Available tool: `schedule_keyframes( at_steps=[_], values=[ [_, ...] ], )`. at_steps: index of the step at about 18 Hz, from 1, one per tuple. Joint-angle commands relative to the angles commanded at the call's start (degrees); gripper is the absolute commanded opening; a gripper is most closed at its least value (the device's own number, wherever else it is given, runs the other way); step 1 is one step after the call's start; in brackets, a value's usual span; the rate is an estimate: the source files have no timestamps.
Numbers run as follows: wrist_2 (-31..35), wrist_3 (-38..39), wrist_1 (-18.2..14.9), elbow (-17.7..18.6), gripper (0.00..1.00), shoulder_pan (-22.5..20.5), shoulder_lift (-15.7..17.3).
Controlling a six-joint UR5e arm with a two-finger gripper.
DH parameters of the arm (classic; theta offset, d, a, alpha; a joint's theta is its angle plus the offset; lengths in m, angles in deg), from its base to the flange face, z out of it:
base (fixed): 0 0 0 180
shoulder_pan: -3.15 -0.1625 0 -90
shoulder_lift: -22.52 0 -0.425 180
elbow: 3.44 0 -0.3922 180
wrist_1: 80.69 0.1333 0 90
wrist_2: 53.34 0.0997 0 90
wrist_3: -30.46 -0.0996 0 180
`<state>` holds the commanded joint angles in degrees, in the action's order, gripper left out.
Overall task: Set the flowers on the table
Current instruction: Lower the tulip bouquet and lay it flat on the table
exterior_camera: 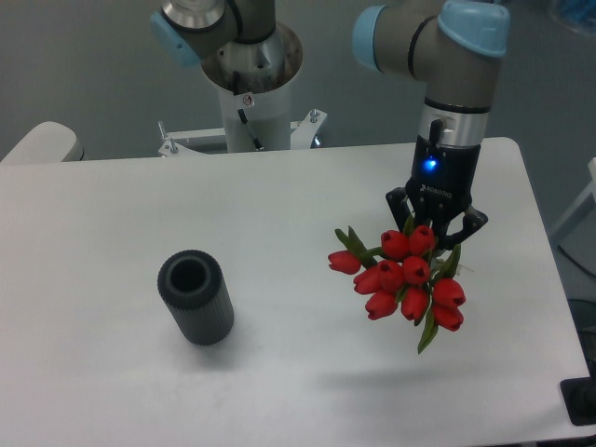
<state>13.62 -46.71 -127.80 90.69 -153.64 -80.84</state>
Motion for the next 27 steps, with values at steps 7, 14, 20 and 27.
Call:
schedule_keyframes(
  at_steps=[7,14,20,27],
  values=[
    [13.35,-3.61,0.0,0.62,0.1,5.0,-0.7],
    [41.06,-3.34,0.09,1.32,0.1,16.94,-6.31],
    [46.33,-2.73,-0.18,2.11,0.11,19.69,-10.36],
    [45.63,-3.6,-0.53,3.43,0.12,19.16,-14.67]
  ],
)
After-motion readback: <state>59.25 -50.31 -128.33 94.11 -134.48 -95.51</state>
